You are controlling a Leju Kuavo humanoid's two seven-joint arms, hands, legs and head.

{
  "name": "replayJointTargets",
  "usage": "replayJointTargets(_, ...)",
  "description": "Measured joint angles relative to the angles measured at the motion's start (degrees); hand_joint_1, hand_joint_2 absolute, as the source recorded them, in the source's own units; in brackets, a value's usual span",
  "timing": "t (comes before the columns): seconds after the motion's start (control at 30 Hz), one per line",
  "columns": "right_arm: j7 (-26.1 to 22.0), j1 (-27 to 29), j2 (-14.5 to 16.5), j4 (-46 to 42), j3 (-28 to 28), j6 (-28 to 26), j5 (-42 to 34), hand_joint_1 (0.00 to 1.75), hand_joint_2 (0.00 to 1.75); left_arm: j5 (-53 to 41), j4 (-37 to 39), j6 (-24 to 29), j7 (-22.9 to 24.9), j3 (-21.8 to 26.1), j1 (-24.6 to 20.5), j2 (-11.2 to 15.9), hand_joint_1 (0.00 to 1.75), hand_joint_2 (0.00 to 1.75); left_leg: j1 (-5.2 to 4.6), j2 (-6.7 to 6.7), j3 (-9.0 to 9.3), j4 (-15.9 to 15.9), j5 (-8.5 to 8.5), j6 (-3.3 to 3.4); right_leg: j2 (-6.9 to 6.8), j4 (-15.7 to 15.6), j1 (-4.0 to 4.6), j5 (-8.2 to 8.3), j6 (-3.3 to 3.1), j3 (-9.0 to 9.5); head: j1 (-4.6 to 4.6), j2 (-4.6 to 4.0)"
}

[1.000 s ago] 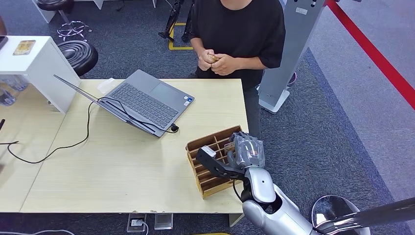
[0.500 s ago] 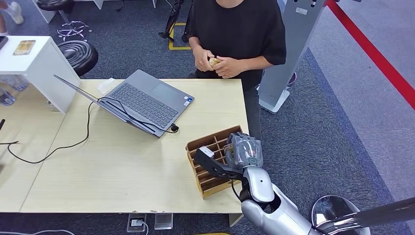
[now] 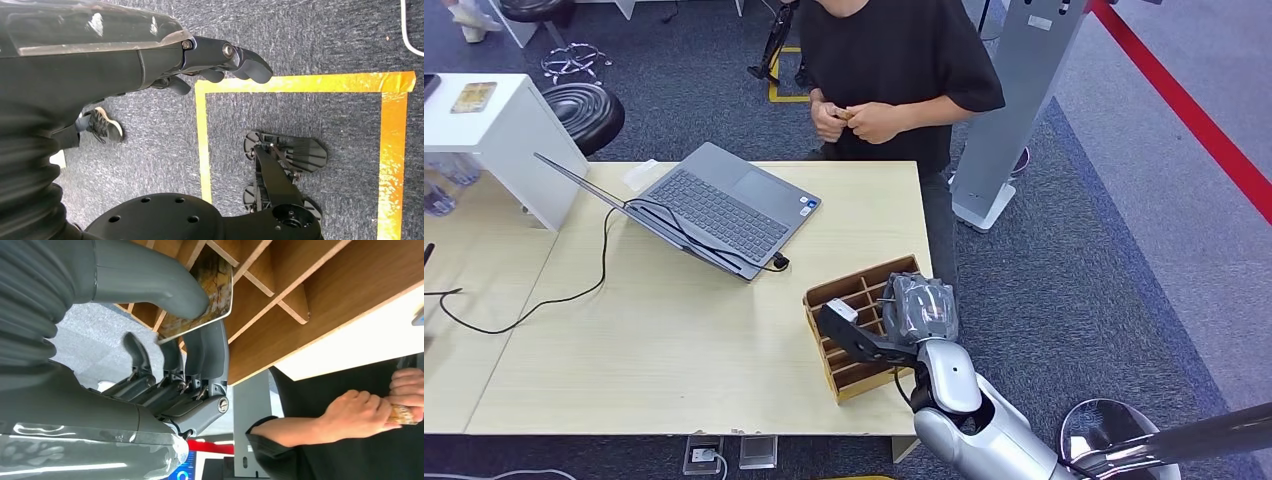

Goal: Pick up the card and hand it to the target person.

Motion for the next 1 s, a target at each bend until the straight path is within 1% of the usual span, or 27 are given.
replayJointTargets(0.47,-0.05,0.01,-0.12,-0.09,0.00,-0.45,0.14,1.75,1.75,0.01,0.00,0.38,-0.28,0.00,0.01,0.02,0.00,1.75,0.00,0.00,0.02,0.00,0.00,0.00,0.00,0.00,0.00,0.00,0.00,0.02,-0.01,0.01)
replayJointTargets(0.7,-1.91,-0.31,-0.26,-1.36,0.14,-0.42,0.87,1.75,1.75,0.64,0.00,0.36,-0.28,0.00,0.02,0.02,0.00,1.75,0.00,0.00,0.01,0.00,0.00,0.00,0.00,0.00,0.00,0.00,0.00,0.02,0.02,0.00)
replayJointTargets(0.83,-3.68,-2.07,-0.30,-3.84,0.71,-0.08,1.11,1.75,1.75,0.96,0.00,0.36,-0.38,0.04,0.02,0.02,0.00,1.75,0.00,0.00,0.01,0.00,0.01,0.00,0.00,0.01,0.00,0.00,0.00,0.01,-0.03,0.01)
replayJointTargets(1.0,-5.21,-6.14,-0.31,-7.77,1.65,0.00,0.52,1.75,1.75,1.43,0.01,0.50,-0.89,0.24,0.04,0.01,0.00,1.75,0.00,0.00,0.01,0.00,0.04,-0.03,0.00,0.02,0.00,0.01,-0.01,0.02,-0.03,0.00)
